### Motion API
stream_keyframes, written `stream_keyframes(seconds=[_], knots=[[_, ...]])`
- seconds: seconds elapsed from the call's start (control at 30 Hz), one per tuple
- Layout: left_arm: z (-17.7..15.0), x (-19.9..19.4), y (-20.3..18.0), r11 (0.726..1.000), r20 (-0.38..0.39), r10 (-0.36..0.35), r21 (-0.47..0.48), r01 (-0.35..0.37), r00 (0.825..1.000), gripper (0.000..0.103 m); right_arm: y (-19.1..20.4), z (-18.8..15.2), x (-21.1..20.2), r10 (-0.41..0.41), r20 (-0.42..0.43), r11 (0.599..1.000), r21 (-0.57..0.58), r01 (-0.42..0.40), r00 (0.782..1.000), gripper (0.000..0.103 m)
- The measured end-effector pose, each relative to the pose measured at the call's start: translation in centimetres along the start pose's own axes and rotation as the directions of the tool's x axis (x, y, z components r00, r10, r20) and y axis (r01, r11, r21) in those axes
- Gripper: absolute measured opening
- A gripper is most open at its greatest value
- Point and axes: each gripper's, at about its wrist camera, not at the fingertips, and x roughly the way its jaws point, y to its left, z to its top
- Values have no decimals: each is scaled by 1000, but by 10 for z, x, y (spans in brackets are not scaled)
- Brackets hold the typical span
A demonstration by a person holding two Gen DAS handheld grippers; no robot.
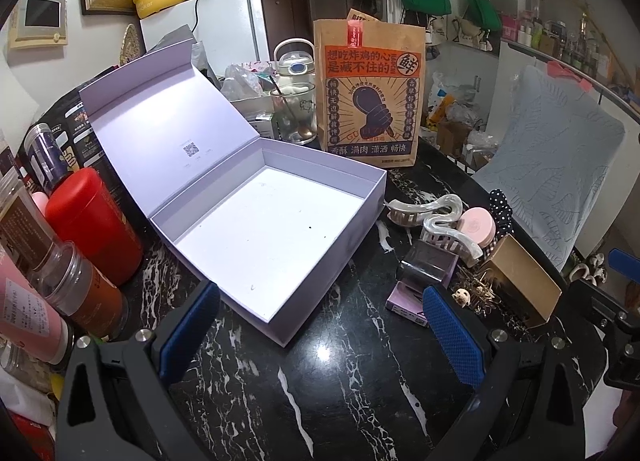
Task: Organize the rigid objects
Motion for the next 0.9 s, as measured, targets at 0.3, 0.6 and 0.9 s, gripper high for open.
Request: stream_keyframes(seconds=[0.3, 0.6, 0.9], knots=[[-2, 2, 1, 1000, -10, 16, -8, -16, 1000, 103, 3, 0, 0, -5, 5, 1000, -19, 5, 1000, 103], [-5, 1, 3, 1000, -21, 17, -23, -17, 1000, 103, 1, -1, 4, 10, -14, 1000, -20, -10, 1000, 103], [-6, 0, 4, 999, -25, 23, -24, -23, 999, 103, 4, 0, 2, 22, 10, 999, -46, -22, 1000, 103]])
